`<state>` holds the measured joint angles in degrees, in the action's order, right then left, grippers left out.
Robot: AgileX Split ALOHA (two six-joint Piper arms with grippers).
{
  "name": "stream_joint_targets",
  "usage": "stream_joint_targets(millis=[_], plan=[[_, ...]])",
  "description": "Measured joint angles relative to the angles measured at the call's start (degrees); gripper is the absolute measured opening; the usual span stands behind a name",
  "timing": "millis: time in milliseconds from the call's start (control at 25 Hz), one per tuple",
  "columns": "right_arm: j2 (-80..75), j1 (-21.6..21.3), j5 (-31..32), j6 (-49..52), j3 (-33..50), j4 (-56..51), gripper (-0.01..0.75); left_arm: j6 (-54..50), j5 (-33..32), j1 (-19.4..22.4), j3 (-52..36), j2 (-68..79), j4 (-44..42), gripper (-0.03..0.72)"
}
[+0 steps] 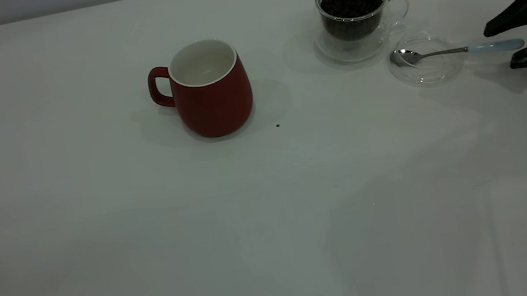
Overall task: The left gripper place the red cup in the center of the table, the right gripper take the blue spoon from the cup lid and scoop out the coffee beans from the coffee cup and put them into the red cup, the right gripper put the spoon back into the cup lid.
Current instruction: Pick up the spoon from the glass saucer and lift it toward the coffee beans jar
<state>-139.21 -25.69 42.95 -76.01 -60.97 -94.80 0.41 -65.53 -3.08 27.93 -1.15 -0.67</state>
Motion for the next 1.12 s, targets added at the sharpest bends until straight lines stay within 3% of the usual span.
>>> stream_joint_targets(millis=[440,1120], plan=[[-1.07,0.00,1.61,-0.42,-0.85,-0.59,0.500,0.08,0.04,0.00,0.00,0.00,0.00,0.580],[-1.07,0.00,2.05,-0.48,-0.90,-0.49,0.239,0.03,0.04,0.00,0.00,0.00,0.00,0.580]])
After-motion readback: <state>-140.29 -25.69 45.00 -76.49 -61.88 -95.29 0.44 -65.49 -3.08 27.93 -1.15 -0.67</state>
